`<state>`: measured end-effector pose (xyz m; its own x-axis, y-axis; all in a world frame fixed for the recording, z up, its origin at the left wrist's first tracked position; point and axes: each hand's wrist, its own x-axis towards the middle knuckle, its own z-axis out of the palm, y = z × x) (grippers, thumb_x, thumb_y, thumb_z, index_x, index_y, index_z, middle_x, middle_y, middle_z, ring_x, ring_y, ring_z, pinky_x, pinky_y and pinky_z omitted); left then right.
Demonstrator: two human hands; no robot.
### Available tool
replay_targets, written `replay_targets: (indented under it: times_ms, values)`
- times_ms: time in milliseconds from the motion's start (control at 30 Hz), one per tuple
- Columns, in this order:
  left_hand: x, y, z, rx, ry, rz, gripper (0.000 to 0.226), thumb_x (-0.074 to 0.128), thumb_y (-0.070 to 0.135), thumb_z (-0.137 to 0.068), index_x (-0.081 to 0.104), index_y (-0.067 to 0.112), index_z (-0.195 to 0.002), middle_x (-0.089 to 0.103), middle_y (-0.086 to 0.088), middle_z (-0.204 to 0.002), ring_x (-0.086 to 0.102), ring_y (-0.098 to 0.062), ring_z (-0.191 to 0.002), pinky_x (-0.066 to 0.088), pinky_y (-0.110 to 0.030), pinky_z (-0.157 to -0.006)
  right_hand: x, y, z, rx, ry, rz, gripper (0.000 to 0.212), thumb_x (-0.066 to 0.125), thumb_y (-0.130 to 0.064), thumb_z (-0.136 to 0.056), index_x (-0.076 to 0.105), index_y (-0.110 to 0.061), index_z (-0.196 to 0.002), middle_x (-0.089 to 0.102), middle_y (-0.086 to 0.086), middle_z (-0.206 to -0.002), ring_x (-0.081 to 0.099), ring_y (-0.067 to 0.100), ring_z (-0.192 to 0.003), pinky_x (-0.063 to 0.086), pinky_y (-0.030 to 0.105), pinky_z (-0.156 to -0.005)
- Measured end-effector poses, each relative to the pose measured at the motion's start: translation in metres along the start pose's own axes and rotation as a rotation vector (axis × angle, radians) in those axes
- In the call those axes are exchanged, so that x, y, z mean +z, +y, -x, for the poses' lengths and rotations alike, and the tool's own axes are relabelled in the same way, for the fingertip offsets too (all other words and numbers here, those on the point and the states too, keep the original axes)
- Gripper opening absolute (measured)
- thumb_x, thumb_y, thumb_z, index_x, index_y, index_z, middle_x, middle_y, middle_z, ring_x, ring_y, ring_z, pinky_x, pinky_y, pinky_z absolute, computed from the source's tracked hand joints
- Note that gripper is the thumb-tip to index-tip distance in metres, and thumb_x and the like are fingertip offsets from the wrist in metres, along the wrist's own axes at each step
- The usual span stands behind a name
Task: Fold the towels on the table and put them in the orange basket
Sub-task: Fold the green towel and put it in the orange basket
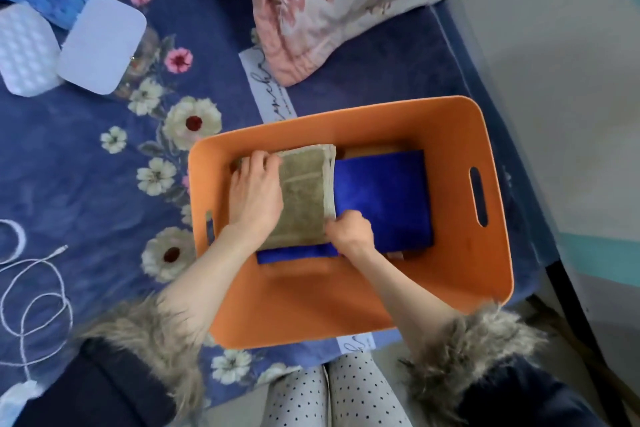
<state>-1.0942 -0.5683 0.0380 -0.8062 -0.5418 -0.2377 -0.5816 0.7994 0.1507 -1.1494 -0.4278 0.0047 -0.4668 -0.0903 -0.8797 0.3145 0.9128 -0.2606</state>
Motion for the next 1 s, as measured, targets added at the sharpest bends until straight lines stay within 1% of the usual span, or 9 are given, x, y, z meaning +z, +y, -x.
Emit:
replay_targets:
  times_ms: [100,167,300,400,500,667,767,867,1000]
  values:
    - [0.012,0.004,0.027,-0.073,0.124,0.094,0.035,0.059,-0.008,-0.074,0.057,0.004,-0.107,0.05,-0.019,-0.111,0.05,-0.039,-0.098,0.044,-0.046,-0.081,-0.002,0.008,-0.016,-0.057,0.06,0.036,0.031,0.051,-0.038,-0.087,0.041,-0.01,-0.078,0.051,0.013,-0.09,0.05,0.026,-0.079,0.036,0.031,-0.059]
    - [0.023,0.009,0.043,-0.22,0.038,0.29,0.039,0.053,-0.009,-0.079,0.052,0.002,-0.117,0.044,-0.021,-0.119,0.048,-0.038,-0.106,0.042,-0.042,-0.089,0.003,0.011,-0.019,-0.053,0.009,0.047,0.034,0.053,-0.04,-0.087,0.04,-0.012,-0.074,0.053,0.012,-0.089,0.05,0.026,-0.079,0.036,0.031,-0.058]
    - [0.042,0.01,0.046,-0.685,-0.191,0.571,0.067,0.048,-0.009,-0.083,0.022,0.002,-0.144,0.025,-0.018,-0.142,0.027,-0.033,-0.134,0.023,-0.033,-0.109,0.014,0.011,-0.019,-0.092,0.026,0.015,0.042,0.058,-0.041,-0.086,0.051,-0.005,-0.106,0.059,0.012,-0.108,0.058,0.03,-0.098,0.049,0.039,-0.078]
    - [0.045,0.009,0.037,-0.658,-0.148,0.554,0.079,0.052,-0.011,-0.08,0.013,0.003,-0.147,0.023,-0.017,-0.147,0.024,-0.031,-0.137,0.021,-0.032,-0.111,0.017,0.007,-0.018,-0.097,0.062,0.024,0.041,0.059,-0.038,-0.087,0.049,-0.006,-0.11,0.058,0.012,-0.112,0.056,0.031,-0.103,0.048,0.044,-0.087]
    - [0.048,0.005,0.026,-0.598,-0.036,0.501,0.064,0.05,-0.006,-0.084,0.022,-0.001,-0.141,0.032,-0.019,-0.142,0.03,-0.033,-0.132,0.024,-0.033,-0.108,0.017,0.003,-0.015,-0.117,0.075,0.033,0.031,0.056,-0.031,-0.089,0.052,-0.006,-0.107,0.059,0.012,-0.109,0.056,0.03,-0.099,0.047,0.037,-0.078]
    - [0.05,0.003,0.01,-0.655,0.099,0.623,0.04,0.052,0.014,-0.093,0.034,-0.001,-0.125,0.052,-0.022,-0.118,0.052,-0.037,-0.106,0.038,-0.035,-0.086,0.007,0.0,-0.008,-0.148,-0.007,-0.084,0.023,0.057,-0.022,-0.087,0.057,-0.007,-0.103,0.065,0.011,-0.098,0.06,0.029,-0.093,0.051,0.04,-0.077]
    - [0.044,0.002,0.007,-0.626,0.163,0.621,0.032,0.053,0.014,-0.091,0.036,0.0,-0.114,0.056,-0.022,-0.105,0.056,-0.04,-0.091,0.033,-0.033,-0.07,0.001,0.002,-0.002,-0.179,-0.031,-0.086,0.025,0.06,-0.025,-0.088,0.055,-0.009,-0.105,0.063,0.007,-0.091,0.06,0.025,-0.087,0.049,0.035,-0.073]
    - [0.031,0.0,0.007,-0.571,0.141,0.534,0.028,0.051,0.013,-0.09,0.035,0.002,-0.111,0.055,-0.021,-0.106,0.057,-0.043,-0.086,0.038,-0.042,-0.067,-0.001,0.002,0.004,-0.177,-0.069,-0.073,0.026,0.061,-0.024,-0.087,0.052,-0.009,-0.106,0.061,0.005,-0.087,0.06,0.023,-0.083,0.049,0.034,-0.073]
    - [0.019,0.001,0.023,-0.525,0.075,0.336,0.027,0.049,0.016,-0.092,0.036,0.005,-0.112,0.054,-0.018,-0.108,0.057,-0.045,-0.084,0.036,-0.042,-0.064,0.002,0.003,0.014,-0.144,-0.09,-0.014,0.022,0.059,-0.019,-0.084,0.046,-0.013,-0.101,0.057,0.005,-0.088,0.055,0.025,-0.085,0.043,0.032,-0.072]
